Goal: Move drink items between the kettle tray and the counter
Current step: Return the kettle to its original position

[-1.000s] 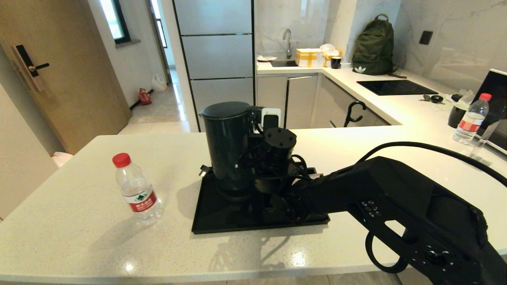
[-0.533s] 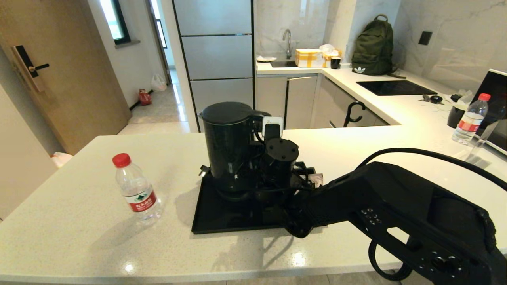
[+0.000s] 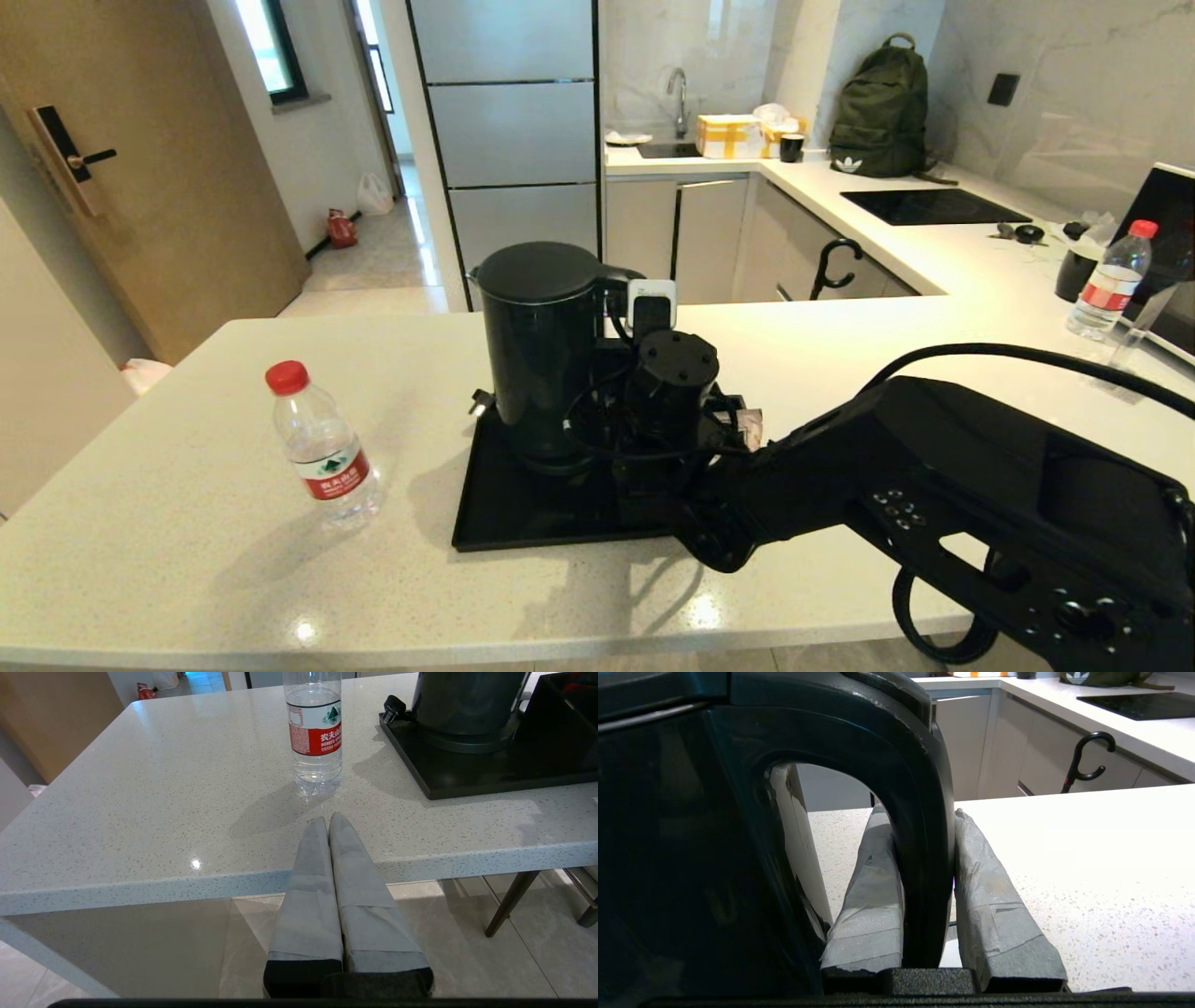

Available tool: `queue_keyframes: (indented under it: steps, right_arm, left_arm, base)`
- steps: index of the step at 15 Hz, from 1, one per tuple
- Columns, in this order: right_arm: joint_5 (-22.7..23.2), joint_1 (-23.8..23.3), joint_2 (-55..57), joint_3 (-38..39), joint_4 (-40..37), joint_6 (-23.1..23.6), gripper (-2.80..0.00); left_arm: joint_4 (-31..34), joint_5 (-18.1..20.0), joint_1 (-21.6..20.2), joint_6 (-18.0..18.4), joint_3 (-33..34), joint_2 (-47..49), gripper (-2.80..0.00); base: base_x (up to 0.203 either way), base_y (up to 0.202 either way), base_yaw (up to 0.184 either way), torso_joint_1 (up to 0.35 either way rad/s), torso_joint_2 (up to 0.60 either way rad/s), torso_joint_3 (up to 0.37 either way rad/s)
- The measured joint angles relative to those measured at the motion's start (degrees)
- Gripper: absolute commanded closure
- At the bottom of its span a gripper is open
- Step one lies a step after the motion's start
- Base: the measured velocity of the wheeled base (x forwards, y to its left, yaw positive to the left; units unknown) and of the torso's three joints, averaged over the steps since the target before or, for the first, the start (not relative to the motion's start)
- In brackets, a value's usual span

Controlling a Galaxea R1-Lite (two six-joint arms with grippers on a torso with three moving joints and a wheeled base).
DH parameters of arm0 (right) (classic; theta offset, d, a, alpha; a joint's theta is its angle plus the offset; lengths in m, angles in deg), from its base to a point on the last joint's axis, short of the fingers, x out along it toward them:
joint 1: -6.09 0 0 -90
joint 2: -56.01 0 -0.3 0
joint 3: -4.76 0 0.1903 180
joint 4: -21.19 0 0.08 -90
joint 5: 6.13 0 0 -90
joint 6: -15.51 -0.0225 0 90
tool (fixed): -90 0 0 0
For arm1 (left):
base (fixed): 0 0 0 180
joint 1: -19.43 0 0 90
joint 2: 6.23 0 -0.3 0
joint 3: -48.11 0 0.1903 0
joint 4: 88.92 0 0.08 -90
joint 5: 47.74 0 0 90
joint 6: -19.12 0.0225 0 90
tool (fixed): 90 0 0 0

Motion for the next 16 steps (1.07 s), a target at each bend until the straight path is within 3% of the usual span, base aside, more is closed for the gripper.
queue_keyframes:
  steps: [16]
  right_arm:
    - [0.4,-0.9,2.1,-1.5,-0.7,0.2,0.0]
  left_arm:
    - [0.0,0.0,0.1,0.0,0.0,0.0,0.0]
  base:
    - [0.0,0.0,0.0,0.0,0.0,0.0]
